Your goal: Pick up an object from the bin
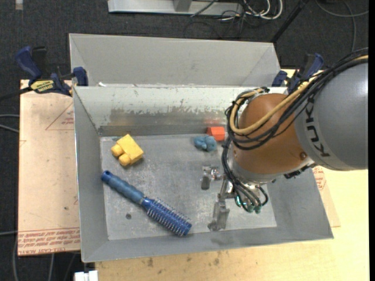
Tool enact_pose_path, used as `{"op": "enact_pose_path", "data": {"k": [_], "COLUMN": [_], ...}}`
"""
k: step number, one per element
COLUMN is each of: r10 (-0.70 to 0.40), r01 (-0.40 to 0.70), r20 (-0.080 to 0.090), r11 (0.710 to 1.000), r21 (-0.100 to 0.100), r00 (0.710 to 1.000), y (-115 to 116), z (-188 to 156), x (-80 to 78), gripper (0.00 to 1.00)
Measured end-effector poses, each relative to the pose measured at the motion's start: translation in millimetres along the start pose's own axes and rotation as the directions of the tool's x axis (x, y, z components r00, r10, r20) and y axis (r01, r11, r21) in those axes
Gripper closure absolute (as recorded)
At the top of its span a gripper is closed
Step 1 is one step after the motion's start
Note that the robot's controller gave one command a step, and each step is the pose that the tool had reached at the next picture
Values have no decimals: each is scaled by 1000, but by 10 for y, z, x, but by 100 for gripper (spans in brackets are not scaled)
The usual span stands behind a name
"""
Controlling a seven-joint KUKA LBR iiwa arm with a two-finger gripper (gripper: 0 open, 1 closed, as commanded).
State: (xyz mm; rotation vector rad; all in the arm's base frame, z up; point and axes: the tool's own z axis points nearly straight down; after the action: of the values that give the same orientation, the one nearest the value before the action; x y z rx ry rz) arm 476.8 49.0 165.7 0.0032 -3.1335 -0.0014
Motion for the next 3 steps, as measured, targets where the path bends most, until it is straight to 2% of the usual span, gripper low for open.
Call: {"op": "enact_pose_path", "data": {"k": [1, 2, 3], "r10": [-210, -284, -445], "r01": [210, 284, 445], "r20": [21, 18, 12], "r11": [978, 959, 896], "r21": [5, 9, 6], "r00": [977, 959, 896], "y": [-878, -1428, -2050], "z": [957, 624, 626], "x": [-122, -1017, -1447], "gripper": [0, 0, 0]}}
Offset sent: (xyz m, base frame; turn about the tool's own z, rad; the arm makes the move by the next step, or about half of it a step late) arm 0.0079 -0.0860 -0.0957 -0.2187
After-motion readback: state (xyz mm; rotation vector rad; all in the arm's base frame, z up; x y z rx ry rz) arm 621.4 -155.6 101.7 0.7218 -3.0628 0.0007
